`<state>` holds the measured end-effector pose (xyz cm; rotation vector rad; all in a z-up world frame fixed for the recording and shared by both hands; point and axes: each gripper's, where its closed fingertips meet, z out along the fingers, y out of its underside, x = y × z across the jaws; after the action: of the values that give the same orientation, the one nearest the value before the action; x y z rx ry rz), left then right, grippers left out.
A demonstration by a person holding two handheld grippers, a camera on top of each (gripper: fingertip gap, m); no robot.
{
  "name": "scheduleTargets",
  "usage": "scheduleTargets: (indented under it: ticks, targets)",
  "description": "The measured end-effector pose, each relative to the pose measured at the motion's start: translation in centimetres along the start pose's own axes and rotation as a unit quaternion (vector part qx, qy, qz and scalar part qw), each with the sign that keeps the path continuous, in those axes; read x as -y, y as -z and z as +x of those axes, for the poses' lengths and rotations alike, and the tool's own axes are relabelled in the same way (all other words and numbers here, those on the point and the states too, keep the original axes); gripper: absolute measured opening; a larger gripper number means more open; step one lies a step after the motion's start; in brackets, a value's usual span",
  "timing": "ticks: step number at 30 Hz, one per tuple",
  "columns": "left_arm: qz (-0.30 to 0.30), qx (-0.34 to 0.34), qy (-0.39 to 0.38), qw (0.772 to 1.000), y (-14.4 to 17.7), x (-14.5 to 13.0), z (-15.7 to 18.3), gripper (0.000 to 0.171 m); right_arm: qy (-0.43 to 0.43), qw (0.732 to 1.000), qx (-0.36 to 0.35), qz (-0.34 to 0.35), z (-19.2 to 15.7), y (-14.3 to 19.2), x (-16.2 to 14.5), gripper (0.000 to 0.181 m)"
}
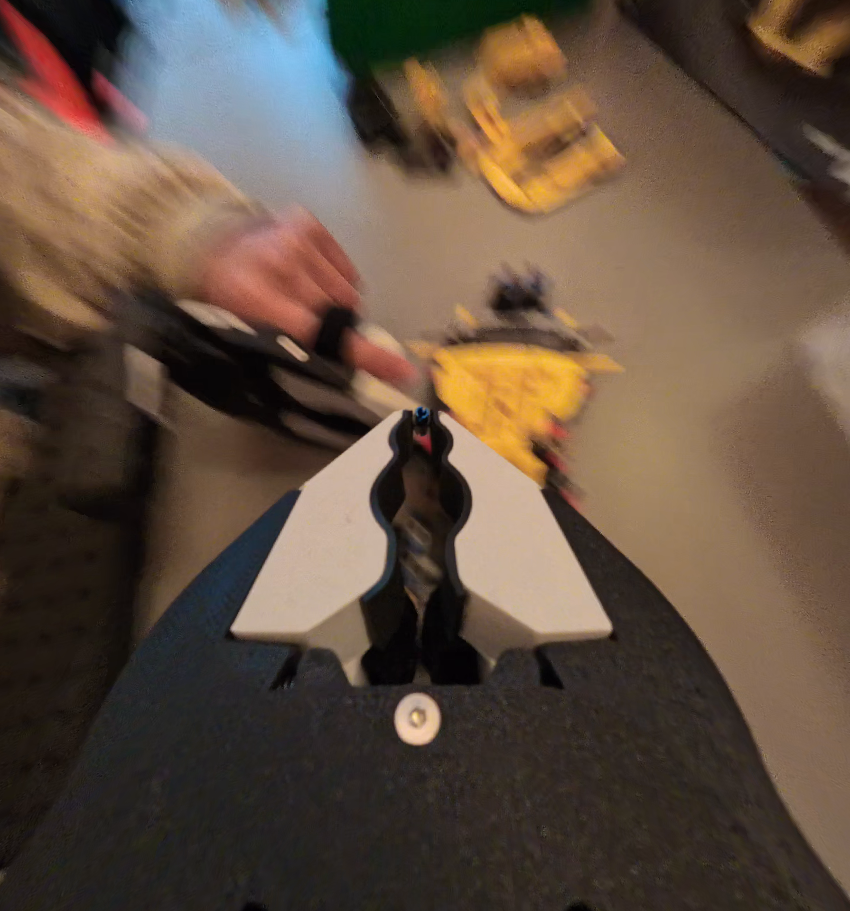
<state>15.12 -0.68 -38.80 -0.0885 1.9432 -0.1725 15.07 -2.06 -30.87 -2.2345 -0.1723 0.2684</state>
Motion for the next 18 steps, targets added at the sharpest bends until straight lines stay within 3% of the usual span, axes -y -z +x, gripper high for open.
scheduleTargets:
  ticks: [1, 3, 6, 10, 14, 18]
  targets:
    - [0.004, 0.0, 0.004, 1.0, -0.1, 0.1, 0.0, 0.011, 0.027, 0.996, -0.068, -0.055, 1.8, 1.2, -1.6, 0.005]
    - [0.003, -0.006, 0.015, 1.0, -0.2, 0.1, -0.1, 0.012, -0.029, 0.999, 0.006, 0.039, 0.2, 3.6, 0.2, 0.005]
    - [0.004, 0.002, 0.007, 1.0, -0.1, 0.1, -0.2, 0.011, -0.065, 0.992, 0.036, 0.102, 0.8, 6.2, 0.9, 0.005]
    - [0.003, -0.025, 0.063, 0.998, 0.8, -0.5, -0.7, 0.014, -0.127, 0.954, 0.161, 0.22, 0.3, 9.0, 2.6, 0.005]
    - [0.073, -0.021, 0.169, 0.983, 2.6, 0.4, -3.8, 0.02, -0.179, 0.918, 0.224, 0.275, 0.7, 8.8, 3.6, 0.005]
    - [0.165, 0.025, 0.323, 0.932, 4.4, 1.8, -8.4, 0.022, -0.187, 0.923, 0.227, 0.249, 0.1, 5.3, 3.7, 0.005]
